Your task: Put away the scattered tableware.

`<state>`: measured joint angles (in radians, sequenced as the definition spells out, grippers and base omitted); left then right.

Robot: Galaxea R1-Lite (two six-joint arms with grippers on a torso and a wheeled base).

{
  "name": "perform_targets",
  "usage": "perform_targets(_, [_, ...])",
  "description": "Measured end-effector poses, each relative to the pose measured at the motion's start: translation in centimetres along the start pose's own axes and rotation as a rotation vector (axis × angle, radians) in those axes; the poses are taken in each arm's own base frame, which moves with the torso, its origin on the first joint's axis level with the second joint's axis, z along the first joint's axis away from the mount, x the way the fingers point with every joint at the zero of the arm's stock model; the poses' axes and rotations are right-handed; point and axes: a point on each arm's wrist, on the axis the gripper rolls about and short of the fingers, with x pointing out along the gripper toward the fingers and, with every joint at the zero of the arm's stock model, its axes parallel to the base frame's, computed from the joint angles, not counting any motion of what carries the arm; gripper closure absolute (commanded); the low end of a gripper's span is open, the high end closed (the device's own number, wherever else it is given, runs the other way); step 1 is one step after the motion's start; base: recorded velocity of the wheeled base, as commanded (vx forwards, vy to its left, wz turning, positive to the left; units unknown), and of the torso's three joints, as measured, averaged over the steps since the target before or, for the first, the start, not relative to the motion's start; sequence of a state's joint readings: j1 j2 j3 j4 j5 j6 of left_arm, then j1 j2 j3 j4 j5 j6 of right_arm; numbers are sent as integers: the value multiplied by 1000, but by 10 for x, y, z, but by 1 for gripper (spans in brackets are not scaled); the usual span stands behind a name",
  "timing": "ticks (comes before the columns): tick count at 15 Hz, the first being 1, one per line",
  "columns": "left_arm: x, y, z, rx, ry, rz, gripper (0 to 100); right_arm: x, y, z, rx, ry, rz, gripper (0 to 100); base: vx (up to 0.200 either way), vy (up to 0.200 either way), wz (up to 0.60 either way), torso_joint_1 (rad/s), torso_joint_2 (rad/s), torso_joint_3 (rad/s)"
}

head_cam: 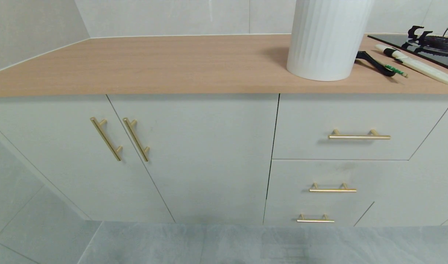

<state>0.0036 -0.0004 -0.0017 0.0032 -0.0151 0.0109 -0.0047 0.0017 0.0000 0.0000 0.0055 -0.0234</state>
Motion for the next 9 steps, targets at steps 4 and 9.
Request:
perform_targets(4, [0,0,0,-1,0,0,0,0,0,0,-2,-1,0,0,0,0,0,0,0,0])
perform_targets(9, [0,0,0,-1,0,0,0,-3,0,34,62,-33,105,0,0,0,0,0,0,0])
